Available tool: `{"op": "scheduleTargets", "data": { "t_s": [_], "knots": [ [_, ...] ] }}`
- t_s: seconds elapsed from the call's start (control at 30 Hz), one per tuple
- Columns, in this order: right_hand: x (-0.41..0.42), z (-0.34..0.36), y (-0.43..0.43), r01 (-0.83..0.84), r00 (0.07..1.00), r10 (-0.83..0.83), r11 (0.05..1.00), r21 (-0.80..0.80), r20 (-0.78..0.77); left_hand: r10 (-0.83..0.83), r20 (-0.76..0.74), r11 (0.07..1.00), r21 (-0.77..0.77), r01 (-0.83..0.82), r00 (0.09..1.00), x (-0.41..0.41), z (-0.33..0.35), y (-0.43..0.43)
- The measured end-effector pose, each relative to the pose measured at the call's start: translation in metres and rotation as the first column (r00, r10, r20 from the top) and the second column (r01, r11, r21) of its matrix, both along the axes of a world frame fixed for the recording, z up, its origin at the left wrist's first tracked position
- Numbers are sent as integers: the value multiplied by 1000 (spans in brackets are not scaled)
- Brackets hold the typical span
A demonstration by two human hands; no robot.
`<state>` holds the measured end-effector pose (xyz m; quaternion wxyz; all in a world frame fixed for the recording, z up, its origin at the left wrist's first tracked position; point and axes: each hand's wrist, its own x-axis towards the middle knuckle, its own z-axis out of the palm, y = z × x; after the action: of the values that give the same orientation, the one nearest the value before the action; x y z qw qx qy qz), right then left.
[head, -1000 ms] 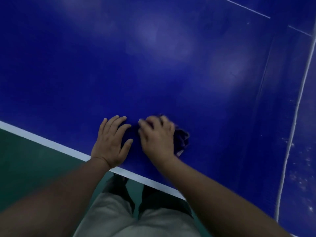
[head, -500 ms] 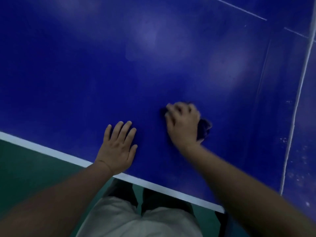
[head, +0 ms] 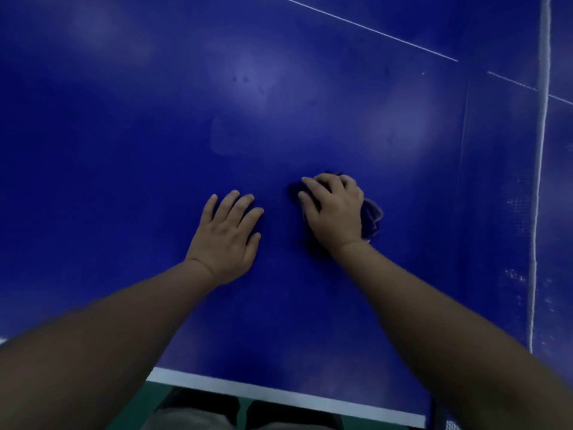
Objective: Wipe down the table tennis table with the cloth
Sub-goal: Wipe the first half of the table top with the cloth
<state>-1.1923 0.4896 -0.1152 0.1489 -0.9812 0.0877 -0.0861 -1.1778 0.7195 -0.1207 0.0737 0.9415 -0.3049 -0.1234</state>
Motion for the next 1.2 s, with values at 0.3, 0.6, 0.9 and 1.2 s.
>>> {"op": "scheduleTargets", "data": {
  "t_s": [0.3,0.6,0.9,1.2],
  "knots": [
    [62,-8,-45,-225,972,229,970,-94,40,13,-13,999,-35,-13,1000,85,1,-29],
    [80,-7,-6,-181,983,182,983,-32,37,174,-40,974,-143,-178,984,139,-1,-75],
    [218,-12,-136,380,924,-382,923,-57,-22,143,0,986,-81,-143,990,179,-7,-105],
    [238,-18,-143,101,995,-99,992,-77,30,124,-48,989,-70,-127,991,188,-4,-223]
  ]
}}
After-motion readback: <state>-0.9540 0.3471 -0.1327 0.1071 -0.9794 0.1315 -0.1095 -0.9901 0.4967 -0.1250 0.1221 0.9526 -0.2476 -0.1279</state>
